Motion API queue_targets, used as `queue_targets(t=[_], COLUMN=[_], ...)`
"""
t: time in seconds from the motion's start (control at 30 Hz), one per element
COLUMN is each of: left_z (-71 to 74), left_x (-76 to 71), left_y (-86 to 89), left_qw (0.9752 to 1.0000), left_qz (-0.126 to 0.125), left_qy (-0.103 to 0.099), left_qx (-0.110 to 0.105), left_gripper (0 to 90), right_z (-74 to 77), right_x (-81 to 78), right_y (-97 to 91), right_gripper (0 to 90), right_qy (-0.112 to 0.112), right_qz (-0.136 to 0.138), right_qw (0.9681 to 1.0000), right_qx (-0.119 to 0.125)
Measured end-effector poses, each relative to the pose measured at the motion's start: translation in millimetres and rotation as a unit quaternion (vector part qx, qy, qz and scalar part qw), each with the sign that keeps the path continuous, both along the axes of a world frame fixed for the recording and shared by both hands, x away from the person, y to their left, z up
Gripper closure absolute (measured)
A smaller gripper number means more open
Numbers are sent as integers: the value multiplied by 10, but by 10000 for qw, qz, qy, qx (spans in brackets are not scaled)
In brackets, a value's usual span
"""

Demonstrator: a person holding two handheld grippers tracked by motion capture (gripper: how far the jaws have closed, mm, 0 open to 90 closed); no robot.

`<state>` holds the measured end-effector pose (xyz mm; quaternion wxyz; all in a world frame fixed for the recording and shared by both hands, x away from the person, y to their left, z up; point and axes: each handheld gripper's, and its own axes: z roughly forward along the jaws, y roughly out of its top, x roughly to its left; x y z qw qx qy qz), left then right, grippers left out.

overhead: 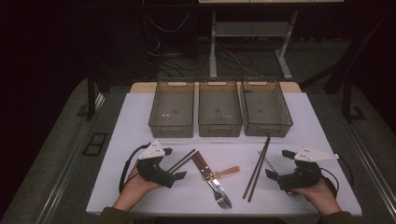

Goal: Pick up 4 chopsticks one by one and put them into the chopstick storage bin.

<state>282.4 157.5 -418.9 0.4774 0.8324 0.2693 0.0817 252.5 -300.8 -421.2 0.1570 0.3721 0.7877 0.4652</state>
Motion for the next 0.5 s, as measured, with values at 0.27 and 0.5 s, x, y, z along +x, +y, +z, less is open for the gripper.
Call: queue_targets(t=[0.27,0.5], left_z=[-11,-21], left_x=[-7,-13], left_y=[3,16], left_qw=[10000,10000], left_qz=[-20,14], left_qy=[33,59], left_qx=[9,15], left_gripper=[0,0], right_z=[11,39], right_x=[-1,6], right_y=[-6,-1], right_gripper=[9,70], right_qy=[13,123], right_qz=[-28,-3], right_qw=[10000,9999], right_qx=[3,-61])
